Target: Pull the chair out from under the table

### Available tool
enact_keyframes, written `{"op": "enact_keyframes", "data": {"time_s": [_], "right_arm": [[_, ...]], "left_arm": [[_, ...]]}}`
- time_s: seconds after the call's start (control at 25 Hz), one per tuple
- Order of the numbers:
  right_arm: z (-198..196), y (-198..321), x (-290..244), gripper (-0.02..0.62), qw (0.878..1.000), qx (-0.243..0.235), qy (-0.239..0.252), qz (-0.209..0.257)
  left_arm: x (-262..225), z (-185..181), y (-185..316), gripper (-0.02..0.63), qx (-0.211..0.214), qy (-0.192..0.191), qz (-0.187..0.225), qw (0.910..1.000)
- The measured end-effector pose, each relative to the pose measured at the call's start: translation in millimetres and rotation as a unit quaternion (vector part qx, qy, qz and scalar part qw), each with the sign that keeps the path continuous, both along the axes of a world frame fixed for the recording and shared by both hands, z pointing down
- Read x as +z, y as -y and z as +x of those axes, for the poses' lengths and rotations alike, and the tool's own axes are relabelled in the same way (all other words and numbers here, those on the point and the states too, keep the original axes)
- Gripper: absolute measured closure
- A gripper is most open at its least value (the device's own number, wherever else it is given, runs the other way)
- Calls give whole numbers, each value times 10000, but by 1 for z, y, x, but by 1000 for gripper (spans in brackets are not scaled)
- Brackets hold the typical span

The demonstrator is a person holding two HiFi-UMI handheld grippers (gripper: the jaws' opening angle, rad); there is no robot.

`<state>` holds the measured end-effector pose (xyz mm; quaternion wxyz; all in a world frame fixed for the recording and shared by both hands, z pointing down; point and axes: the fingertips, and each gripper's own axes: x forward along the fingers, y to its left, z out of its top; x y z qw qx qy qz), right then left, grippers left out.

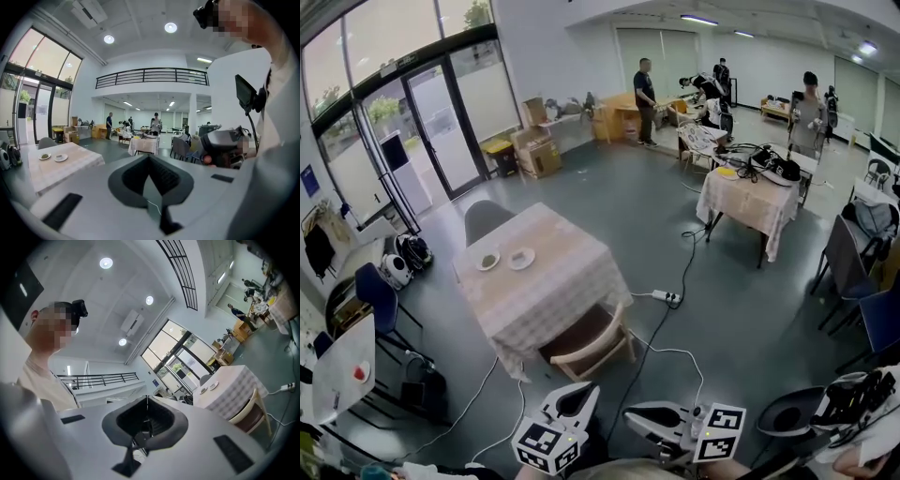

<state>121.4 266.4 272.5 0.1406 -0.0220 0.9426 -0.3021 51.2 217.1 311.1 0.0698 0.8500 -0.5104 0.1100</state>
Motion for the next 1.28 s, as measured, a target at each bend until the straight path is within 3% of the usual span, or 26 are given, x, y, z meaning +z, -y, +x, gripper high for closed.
{"op": "enact_keyframes", "data": {"time_s": [0.16,0.4,0.72,0.88,1.12,1.28], "right_arm": [[7,5,0,583,9999,104,-30,51],[16,25,-2,583,9993,317,-196,24],[-26,46,17,583,9981,219,-563,-97],[-47,69,29,583,9955,485,-788,-188],[-109,119,29,583,9809,979,-1577,575],[-172,142,23,583,9748,1093,-1758,834]], "left_arm": [[-12,17,13,600,190,-20,269,9995],[-8,20,20,600,201,-106,197,9995],[10,-35,27,600,-229,-334,-109,9991],[25,-67,49,600,-179,-358,-174,9990],[19,-127,92,600,1,-320,-6,9995],[15,-183,113,600,79,-433,5,9990]]}}
